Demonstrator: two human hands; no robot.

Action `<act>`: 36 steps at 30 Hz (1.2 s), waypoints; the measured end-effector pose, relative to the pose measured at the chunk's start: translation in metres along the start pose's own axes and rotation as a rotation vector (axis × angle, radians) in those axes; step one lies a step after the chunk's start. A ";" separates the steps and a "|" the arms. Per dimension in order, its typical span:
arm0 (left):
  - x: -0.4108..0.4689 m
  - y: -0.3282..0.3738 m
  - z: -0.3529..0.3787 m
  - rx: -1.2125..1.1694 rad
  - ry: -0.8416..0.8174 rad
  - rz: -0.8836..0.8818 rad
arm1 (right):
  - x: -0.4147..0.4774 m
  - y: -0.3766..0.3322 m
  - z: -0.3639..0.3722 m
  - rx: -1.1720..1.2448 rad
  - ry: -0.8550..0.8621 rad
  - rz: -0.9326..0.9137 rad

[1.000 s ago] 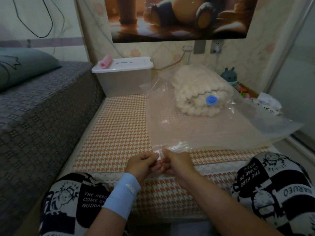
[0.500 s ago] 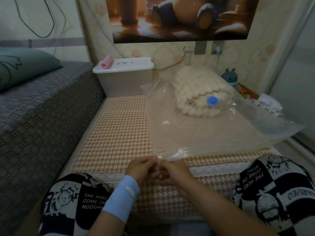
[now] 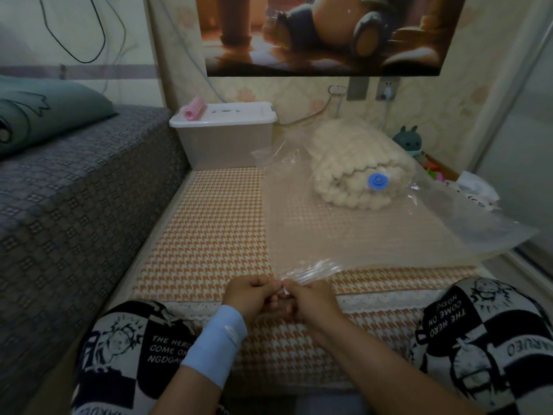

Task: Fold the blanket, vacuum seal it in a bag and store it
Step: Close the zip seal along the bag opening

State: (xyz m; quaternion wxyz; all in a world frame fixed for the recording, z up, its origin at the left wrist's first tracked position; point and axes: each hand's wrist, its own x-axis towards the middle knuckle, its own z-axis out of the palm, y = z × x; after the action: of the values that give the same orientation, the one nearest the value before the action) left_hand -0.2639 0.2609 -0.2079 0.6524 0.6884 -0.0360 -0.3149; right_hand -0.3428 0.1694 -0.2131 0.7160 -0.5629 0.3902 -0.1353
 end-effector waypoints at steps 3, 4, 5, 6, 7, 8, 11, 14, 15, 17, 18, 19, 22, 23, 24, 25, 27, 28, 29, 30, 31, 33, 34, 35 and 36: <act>0.001 0.000 -0.002 0.038 0.016 0.004 | 0.000 -0.004 -0.004 0.005 0.044 -0.006; 0.001 0.000 -0.002 0.038 0.015 0.003 | 0.000 -0.004 -0.007 0.008 0.057 -0.007; 0.000 0.000 -0.003 0.034 0.013 0.004 | 0.002 -0.004 -0.009 0.013 0.060 -0.004; -0.002 0.001 -0.003 0.029 0.008 0.011 | 0.004 -0.004 -0.010 0.023 0.053 -0.002; -0.003 0.001 -0.004 0.024 0.004 0.021 | 0.005 -0.004 -0.011 0.034 0.032 0.007; -0.004 0.002 -0.004 0.020 -0.002 0.029 | 0.005 -0.004 -0.011 0.059 0.005 0.023; -0.006 0.004 -0.003 0.006 -0.022 0.015 | 0.002 -0.004 -0.012 0.158 -0.072 0.072; -0.007 0.004 -0.001 0.004 -0.043 0.020 | -0.003 0.001 -0.009 0.126 -0.081 0.040; -0.007 0.003 -0.001 0.024 -0.052 0.032 | -0.004 0.002 -0.008 0.119 -0.076 0.020; -0.007 0.002 -0.001 0.070 -0.057 0.053 | -0.006 0.004 -0.005 0.108 -0.071 -0.009; -0.007 0.002 0.000 0.084 -0.056 0.059 | -0.007 0.003 -0.003 0.096 -0.067 -0.019; -0.007 0.003 0.000 0.097 -0.055 0.064 | -0.008 0.002 -0.002 0.088 -0.052 -0.031; -0.006 0.002 0.003 0.129 -0.033 0.079 | -0.003 0.002 0.002 0.083 0.065 -0.046; -0.006 0.002 0.003 0.131 -0.016 0.081 | -0.001 0.003 0.001 0.069 0.112 -0.047; -0.005 0.001 0.003 0.124 -0.004 0.078 | 0.002 0.003 0.000 0.059 0.147 -0.049; -0.005 0.001 0.002 0.116 0.000 0.069 | 0.004 0.002 -0.001 0.067 0.170 -0.052; -0.004 0.000 0.001 0.091 -0.007 0.055 | 0.007 0.000 -0.005 0.110 0.183 -0.043; -0.004 0.001 0.000 0.080 -0.014 0.054 | 0.007 -0.003 -0.007 0.134 0.163 -0.028; -0.005 0.002 0.000 0.081 -0.024 0.051 | 0.006 -0.005 -0.009 0.165 0.122 -0.005; -0.004 0.003 0.000 0.066 -0.041 0.044 | 0.006 -0.007 -0.012 0.197 0.068 0.025; -0.004 0.003 -0.001 0.053 -0.059 0.027 | 0.006 -0.008 -0.014 0.219 0.016 0.052; -0.005 0.003 -0.001 0.010 -0.063 -0.009 | 0.002 -0.007 -0.014 0.221 -0.046 0.082; -0.004 0.002 -0.001 0.009 -0.053 -0.013 | -0.002 -0.006 -0.011 0.218 -0.067 0.087; -0.005 0.002 0.000 0.044 -0.044 0.001 | -0.007 -0.006 -0.009 0.224 -0.085 0.084; -0.005 0.001 0.001 0.065 -0.043 0.020 | -0.011 -0.007 -0.006 0.228 -0.095 0.067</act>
State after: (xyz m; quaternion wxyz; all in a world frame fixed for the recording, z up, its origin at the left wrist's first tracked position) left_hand -0.2680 0.2616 -0.2049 0.6318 0.7020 -0.0671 -0.3217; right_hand -0.3529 0.1705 -0.2028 0.7971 -0.4702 0.3566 -0.1282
